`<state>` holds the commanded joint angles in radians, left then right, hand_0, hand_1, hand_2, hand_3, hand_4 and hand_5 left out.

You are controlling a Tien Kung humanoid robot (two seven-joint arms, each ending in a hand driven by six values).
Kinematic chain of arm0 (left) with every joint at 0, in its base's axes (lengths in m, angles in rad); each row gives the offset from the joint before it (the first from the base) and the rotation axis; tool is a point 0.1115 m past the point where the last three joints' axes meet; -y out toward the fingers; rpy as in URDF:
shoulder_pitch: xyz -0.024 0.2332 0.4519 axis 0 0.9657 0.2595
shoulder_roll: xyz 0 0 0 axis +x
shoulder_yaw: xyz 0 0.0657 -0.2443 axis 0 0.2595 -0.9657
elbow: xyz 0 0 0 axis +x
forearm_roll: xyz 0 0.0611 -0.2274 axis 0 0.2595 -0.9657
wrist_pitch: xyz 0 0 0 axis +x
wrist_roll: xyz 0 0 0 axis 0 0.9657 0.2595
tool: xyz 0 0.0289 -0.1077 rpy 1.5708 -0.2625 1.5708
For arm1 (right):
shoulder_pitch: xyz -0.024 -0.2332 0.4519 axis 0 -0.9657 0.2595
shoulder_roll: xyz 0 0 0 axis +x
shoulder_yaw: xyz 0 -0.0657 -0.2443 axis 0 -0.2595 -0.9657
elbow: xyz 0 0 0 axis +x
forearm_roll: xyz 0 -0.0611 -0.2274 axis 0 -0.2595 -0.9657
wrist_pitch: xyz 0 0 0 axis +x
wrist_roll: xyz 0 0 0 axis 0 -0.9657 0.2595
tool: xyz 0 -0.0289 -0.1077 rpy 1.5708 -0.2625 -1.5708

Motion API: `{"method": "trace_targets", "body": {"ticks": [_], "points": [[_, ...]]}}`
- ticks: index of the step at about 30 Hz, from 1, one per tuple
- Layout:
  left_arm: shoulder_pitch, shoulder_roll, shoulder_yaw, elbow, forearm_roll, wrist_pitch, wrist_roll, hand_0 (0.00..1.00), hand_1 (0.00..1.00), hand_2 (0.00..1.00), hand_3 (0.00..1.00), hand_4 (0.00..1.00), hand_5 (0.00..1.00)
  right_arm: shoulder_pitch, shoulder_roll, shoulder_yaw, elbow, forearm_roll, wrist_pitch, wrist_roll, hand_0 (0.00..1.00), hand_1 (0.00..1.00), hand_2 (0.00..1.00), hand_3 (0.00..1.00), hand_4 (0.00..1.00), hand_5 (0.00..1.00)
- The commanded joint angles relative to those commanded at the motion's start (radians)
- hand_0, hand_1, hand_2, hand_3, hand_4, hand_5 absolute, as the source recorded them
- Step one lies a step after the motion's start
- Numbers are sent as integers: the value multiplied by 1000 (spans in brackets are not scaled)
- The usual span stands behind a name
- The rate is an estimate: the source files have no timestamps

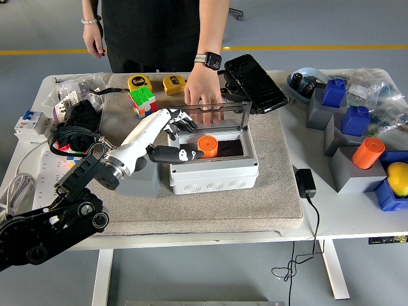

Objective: Fetch the battery,place it into the box,close the lid of the box

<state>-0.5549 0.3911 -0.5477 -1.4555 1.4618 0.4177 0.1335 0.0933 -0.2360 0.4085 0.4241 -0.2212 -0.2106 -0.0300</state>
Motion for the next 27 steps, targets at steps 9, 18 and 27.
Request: {"method": "trace_targets", "body": {"ticks": [9,18,27], "points": [[-24,-9,40,28,1,-20,24,317,524,557,555,956,322,3,-2,-6,0,2,-1,0,608,637,606,569,912,470],[-66,-39,92,69,0,-29,37,349,537,561,558,953,325,3,-3,-8,1,3,-1,0,609,638,605,569,913,471],[-106,-68,131,94,13,-39,56,359,545,567,561,957,338,2,-3,-10,0,6,-1,0,609,637,605,569,913,470]]}}
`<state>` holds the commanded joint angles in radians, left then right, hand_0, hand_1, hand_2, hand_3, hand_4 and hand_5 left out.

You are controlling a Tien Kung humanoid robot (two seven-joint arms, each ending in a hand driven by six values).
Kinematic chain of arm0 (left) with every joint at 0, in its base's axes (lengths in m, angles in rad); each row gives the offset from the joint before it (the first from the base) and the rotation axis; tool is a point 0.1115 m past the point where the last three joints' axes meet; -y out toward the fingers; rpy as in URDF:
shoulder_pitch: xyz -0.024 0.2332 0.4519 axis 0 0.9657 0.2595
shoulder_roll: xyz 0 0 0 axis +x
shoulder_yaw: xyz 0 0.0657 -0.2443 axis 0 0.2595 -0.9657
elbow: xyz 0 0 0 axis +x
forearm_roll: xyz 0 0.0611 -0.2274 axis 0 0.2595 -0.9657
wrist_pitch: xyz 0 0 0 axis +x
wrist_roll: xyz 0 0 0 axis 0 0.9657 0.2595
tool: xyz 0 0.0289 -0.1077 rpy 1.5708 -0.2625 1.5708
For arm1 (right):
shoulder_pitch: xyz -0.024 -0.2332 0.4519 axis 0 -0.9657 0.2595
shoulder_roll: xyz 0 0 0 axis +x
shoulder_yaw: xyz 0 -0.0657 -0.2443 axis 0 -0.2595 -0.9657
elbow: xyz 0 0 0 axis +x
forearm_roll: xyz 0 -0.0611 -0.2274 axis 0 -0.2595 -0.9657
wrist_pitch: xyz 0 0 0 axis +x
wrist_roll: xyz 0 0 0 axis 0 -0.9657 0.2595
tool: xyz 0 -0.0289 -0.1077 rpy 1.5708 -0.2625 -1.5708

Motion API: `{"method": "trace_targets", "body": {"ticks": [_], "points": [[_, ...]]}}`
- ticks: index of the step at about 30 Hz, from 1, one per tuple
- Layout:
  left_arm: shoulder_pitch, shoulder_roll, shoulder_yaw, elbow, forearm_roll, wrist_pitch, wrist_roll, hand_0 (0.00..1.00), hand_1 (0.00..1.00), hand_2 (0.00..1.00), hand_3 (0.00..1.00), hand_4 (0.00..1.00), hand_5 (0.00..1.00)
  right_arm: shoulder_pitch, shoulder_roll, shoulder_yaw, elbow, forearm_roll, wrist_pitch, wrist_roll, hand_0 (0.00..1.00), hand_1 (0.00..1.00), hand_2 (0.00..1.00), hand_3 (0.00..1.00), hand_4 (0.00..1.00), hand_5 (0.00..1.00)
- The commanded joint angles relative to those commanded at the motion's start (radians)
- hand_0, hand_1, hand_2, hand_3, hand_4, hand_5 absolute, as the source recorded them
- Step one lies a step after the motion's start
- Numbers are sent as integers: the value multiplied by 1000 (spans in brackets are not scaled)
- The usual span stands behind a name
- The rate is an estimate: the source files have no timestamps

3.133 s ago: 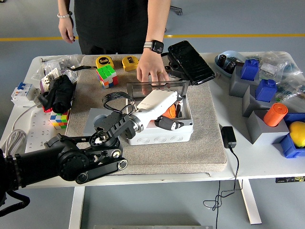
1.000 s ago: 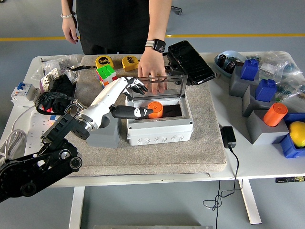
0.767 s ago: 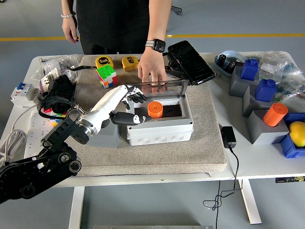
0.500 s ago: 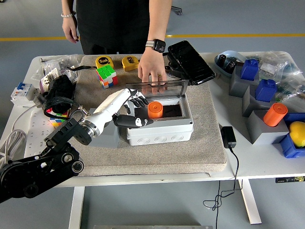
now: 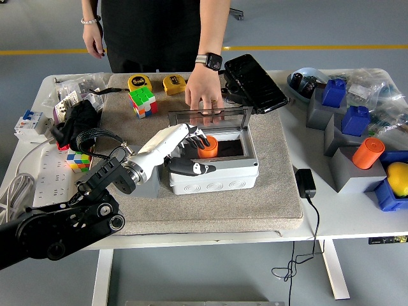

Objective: Fetch the battery,place it into the box,close the lid of the box

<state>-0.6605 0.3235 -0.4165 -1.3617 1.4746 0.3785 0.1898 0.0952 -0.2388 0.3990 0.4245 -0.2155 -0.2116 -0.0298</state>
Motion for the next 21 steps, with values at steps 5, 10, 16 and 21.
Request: {"method": "trace_targets", "body": {"ticks": [5,10,16,21], "points": [[-20,-13,19,13,2,-2,5,361,545,567,562,959,343,0,0,2,0,1,0,0,609,637,606,569,913,471],[-42,-30,38,30,2,-4,9,363,545,567,561,956,341,3,-1,2,1,1,-1,0,609,637,606,569,914,472],[-68,-54,62,45,-3,-4,7,364,545,568,562,957,346,3,-1,-1,1,1,-1,0,609,638,605,569,914,472],[-83,-73,71,51,-7,0,1,364,545,568,562,957,346,3,-1,-5,1,2,-1,1,609,638,605,569,914,472]]}}
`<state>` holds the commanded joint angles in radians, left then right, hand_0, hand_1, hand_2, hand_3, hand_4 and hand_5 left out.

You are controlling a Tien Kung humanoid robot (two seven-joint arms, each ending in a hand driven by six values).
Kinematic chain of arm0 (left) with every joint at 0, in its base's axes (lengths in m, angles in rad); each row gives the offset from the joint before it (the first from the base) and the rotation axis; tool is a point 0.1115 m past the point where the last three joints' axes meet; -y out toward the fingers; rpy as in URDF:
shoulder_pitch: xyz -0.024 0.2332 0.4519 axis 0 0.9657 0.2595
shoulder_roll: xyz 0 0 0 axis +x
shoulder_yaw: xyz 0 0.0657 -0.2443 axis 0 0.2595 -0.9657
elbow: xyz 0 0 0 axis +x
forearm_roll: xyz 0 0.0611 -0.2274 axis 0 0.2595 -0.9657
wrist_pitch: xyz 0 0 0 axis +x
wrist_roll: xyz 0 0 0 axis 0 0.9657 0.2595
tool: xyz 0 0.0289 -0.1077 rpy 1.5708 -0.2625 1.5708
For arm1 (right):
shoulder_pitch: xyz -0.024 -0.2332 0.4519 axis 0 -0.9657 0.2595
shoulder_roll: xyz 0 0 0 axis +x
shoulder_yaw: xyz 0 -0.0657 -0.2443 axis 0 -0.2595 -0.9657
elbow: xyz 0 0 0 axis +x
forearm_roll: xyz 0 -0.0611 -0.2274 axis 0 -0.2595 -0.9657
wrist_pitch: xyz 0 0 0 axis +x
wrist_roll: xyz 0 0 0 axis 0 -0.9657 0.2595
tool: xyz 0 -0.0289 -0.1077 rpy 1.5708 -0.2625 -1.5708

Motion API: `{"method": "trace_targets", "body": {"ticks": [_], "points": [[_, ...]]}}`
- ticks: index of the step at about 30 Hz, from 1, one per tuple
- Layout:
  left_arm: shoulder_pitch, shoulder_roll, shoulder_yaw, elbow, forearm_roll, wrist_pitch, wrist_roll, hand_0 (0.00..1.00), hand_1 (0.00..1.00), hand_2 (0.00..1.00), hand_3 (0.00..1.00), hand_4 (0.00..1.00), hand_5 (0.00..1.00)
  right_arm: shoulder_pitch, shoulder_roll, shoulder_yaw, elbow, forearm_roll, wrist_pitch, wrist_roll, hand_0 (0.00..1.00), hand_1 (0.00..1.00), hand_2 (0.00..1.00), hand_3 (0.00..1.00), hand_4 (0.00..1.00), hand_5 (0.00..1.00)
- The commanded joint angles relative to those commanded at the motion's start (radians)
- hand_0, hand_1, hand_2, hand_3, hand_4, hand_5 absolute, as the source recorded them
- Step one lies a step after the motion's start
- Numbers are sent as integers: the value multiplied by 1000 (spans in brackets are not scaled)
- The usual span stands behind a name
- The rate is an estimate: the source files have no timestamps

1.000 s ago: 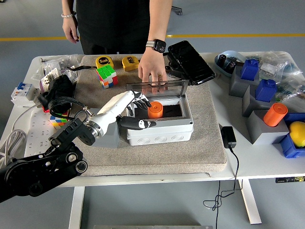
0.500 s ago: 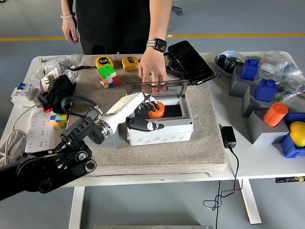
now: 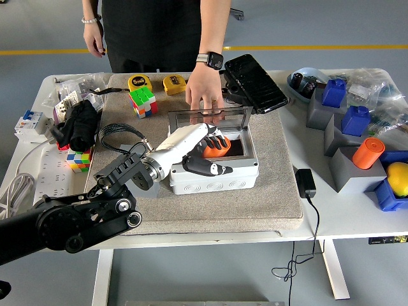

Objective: Fetch the battery,place it into the box,close the lid of the box

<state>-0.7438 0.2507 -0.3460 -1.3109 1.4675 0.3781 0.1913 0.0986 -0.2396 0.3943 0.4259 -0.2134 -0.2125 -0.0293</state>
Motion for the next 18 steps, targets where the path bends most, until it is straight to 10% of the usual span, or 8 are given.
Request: {"method": "trace_targets", "body": {"ticks": [11,18], "points": [[2,3,-32,-33,4,7,-7,365,553,575,567,961,352,-1,-1,3,0,-1,1,0,608,637,607,570,915,471],[37,33,-147,-107,6,89,-93,360,550,570,566,963,355,-5,1,4,1,-2,1,1,609,638,606,568,915,472]]}}
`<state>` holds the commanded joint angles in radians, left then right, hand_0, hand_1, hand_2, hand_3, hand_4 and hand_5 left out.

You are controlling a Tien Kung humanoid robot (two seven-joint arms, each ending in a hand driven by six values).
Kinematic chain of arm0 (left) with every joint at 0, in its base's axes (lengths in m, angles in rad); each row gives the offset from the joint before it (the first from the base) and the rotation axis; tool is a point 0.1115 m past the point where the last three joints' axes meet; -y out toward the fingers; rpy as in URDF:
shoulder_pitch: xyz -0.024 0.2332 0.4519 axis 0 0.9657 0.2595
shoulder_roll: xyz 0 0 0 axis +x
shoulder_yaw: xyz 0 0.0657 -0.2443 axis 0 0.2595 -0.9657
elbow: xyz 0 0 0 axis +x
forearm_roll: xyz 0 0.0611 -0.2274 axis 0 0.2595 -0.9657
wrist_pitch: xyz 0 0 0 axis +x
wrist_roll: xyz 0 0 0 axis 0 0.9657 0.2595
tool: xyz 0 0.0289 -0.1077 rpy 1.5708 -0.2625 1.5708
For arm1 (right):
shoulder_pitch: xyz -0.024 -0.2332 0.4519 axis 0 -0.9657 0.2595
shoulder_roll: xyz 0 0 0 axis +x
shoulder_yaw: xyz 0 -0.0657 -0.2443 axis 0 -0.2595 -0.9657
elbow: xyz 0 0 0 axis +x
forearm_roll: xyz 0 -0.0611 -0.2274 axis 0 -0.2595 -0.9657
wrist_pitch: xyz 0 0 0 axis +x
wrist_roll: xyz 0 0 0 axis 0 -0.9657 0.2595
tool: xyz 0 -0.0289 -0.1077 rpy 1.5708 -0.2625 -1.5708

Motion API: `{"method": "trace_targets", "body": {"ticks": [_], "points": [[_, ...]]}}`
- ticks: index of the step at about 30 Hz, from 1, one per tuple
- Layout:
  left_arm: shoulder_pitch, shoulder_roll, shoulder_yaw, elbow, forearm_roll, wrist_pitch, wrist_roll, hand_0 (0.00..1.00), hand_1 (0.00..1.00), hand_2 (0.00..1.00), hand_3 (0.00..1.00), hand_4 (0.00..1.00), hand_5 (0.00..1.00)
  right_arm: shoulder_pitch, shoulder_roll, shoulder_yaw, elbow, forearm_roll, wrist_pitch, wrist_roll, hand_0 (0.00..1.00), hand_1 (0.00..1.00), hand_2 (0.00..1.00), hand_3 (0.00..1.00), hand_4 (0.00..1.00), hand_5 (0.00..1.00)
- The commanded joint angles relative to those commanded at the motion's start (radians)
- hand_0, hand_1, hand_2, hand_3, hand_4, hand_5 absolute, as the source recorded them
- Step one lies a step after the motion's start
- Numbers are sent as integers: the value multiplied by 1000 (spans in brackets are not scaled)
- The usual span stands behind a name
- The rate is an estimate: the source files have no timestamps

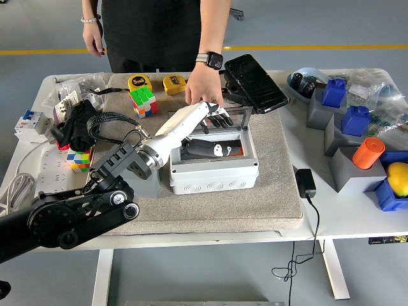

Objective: Fetch the battery,place it into the box,close the lid of the box

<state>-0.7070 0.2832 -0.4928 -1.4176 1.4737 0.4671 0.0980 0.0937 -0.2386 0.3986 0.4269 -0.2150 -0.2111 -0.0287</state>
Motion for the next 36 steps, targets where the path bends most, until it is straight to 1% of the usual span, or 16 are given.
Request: {"method": "trace_targets", "body": {"ticks": [1,3,6,7,8,10,12,13,18,19,21,23,24,25,31,36], "points": [[2,1,-13,-3,3,10,-9,475,606,583,579,961,353,0,0,0,0,0,0,0,608,638,606,569,915,472],[3,3,-44,-5,20,20,-12,475,606,583,579,961,353,0,0,0,0,0,0,0,608,638,606,569,915,472],[2,3,-92,13,62,4,23,475,606,583,579,961,353,1,1,-2,1,1,0,0,608,638,606,569,915,472],[-1,4,-107,26,80,-6,42,740,737,701,658,964,358,1,0,-1,1,1,0,1,607,639,606,569,915,471],[-3,5,-112,32,89,-13,55,740,737,701,658,964,358,1,0,-1,1,1,0,1,607,639,606,569,915,471],[-12,9,-115,49,115,-49,107,740,737,701,658,964,358,1,0,-1,1,1,0,0,607,639,606,569,915,471],[-20,14,-107,59,131,-98,171,740,737,701,658,964,358,1,0,-1,1,2,0,-1,607,639,606,569,915,471],[-22,16,-103,61,135,-118,196,740,741,703,663,966,399,1,-1,-1,1,2,0,-1,608,639,607,569,916,471],[-29,25,-82,36,141,-227,307,740,741,703,663,966,399,0,-2,-2,0,3,1,-1,608,639,607,569,916,471],[-29,25,-82,26,139,-246,320,667,683,652,638,965,416,0,-2,0,0,3,1,-1,608,637,607,568,916,471],[-26,27,-86,0,133,-270,333,667,683,652,638,965,416,0,-2,1,1,1,0,0,608,637,607,568,916,471],[-21,31,-91,-28,133,-281,339,667,683,652,638,965,416,-1,-2,0,1,1,0,0,608,637,607,568,916,471],[-20,32,-93,-35,134,-283,341,667,683,652,638,965,416,-1,-2,0,1,1,0,0,608,637,607,568,916,471],[-15,35,-96,-53,134,-288,344,609,648,641,631,967,424,-2,-2,-2,1,1,0,0,608,637,607,568,916,471],[13,51,-100,-131,134,-297,351,595,641,636,623,965,425,-3,-2,-8,0,3,1,-1,609,637,607,568,916,471],[30,56,-90,-148,132,-295,350,595,641,636,623,965,425,-4,-2,-10,1,3,2,-1,609,637,607,568,916,471]]}}
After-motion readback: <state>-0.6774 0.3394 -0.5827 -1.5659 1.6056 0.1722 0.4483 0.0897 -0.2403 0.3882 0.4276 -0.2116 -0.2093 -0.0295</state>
